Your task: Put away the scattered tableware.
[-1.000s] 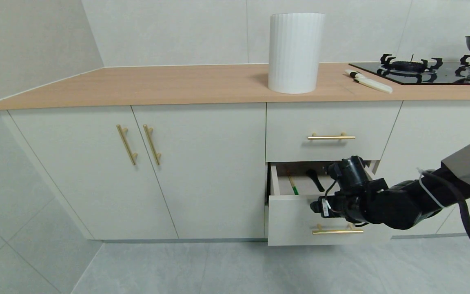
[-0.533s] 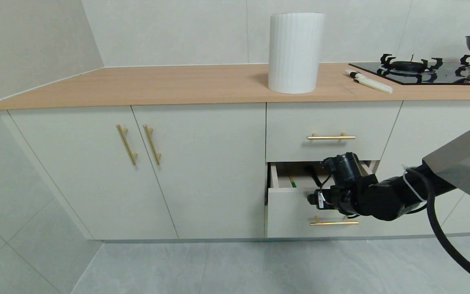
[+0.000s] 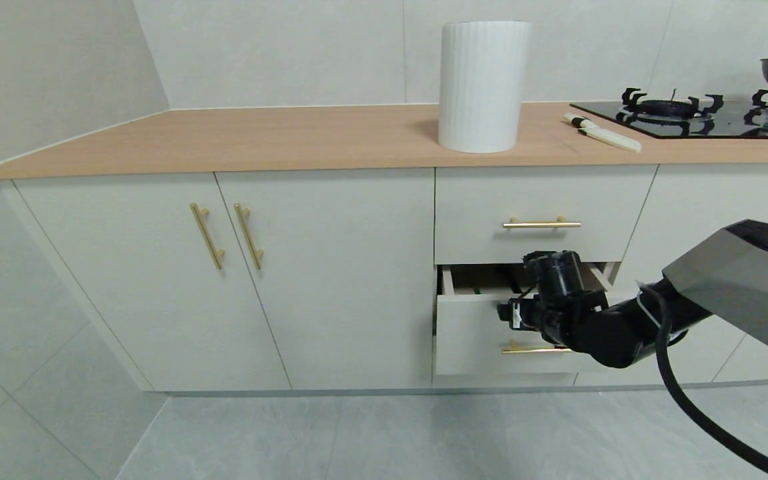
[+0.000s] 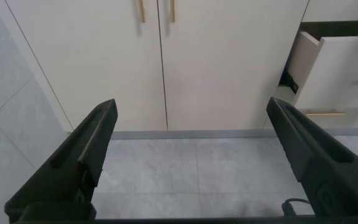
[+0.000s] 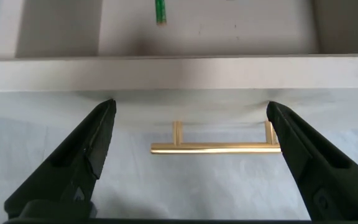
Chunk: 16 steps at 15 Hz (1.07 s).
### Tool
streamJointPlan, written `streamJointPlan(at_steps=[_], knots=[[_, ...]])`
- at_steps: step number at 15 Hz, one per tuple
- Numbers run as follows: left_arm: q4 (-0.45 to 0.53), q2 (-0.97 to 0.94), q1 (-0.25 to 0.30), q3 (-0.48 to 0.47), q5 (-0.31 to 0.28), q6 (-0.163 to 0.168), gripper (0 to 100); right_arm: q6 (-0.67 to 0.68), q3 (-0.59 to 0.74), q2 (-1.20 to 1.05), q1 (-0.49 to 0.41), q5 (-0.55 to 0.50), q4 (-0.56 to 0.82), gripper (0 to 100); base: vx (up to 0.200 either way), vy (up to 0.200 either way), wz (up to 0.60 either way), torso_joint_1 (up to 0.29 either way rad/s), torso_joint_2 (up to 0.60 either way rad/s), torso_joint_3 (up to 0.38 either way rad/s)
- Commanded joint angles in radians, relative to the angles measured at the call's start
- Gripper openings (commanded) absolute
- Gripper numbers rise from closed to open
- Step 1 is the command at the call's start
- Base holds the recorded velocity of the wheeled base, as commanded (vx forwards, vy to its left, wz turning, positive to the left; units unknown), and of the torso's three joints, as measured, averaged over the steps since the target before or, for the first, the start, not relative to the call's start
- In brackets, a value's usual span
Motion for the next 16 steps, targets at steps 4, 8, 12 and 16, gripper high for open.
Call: streamJointPlan(at_steps=[4,8,12,16], knots=[[0.000,0.000,0.000,0.000,0.000,0.000,100,-0.002,-0.021,0.085,-0.017,-0.020,-0.094,100,0.000,0.000,0.00,0.000,0.00,0.000],[0.000,0.000,0.000,0.000,0.000,0.000,100,-0.002,-0.048,0.142,-0.029,-0.060,-0.172,100,0.000,0.000,0.00,0.000,0.00,0.000],[0.000,0.000,0.000,0.000,0.000,0.000,100,-0.002,-0.090,0.179,-0.049,-0.081,-0.218,100,0.000,0.000,0.00,0.000,0.00,0.000],[0.000,0.000,0.000,0.000,0.000,0.000,100,0.000,-0.125,0.204,-0.067,-0.084,-0.248,100,0.000,0.000,0.00,0.000,0.00,0.000]])
